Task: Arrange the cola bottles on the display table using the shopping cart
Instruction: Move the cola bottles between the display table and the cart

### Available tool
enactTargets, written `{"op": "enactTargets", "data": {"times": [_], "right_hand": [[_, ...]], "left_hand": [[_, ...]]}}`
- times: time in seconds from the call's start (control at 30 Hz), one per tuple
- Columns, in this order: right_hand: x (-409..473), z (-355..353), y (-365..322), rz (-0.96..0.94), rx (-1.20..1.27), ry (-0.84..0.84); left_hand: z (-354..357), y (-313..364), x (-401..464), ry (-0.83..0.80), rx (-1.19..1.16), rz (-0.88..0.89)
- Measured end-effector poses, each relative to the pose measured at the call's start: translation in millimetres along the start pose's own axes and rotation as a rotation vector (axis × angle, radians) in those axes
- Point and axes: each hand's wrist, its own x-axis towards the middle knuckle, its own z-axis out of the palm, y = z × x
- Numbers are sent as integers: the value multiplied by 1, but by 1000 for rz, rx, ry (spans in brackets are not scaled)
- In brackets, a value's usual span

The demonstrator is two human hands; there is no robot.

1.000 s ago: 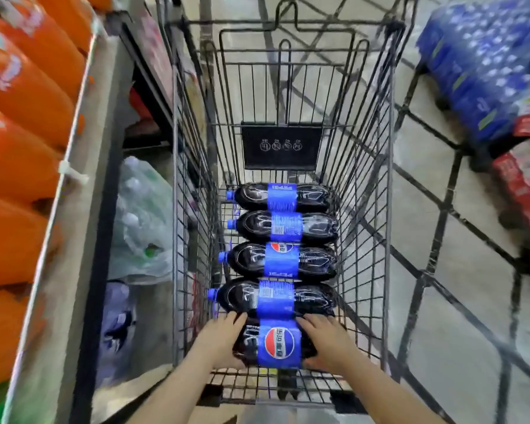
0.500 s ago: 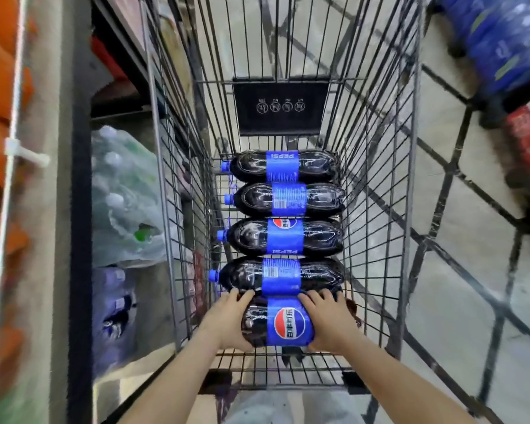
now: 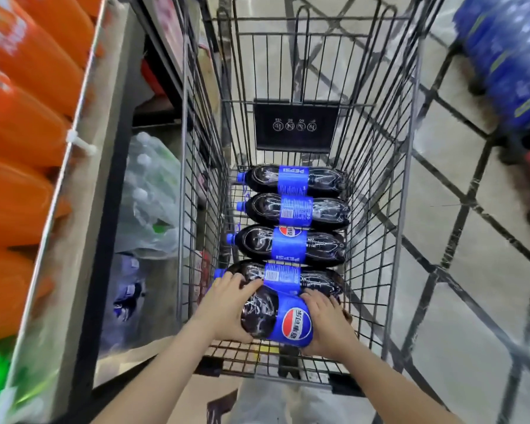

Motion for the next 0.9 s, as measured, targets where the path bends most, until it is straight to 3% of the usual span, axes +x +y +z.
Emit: {"op": "enactTargets", "data": {"times": [0.2,0.63,0.9], "right_hand": [[-4,-2,-4,-42,-36,6],[-64,-120,-67,-361,-371,337],[-129,-130,-99,-483,-450,411]], "left_hand": [[-4,13,-19,10,-8,-45],[-83,64,-138,469,-9,-233],[-84,95,-217,558,19,-266]]}}
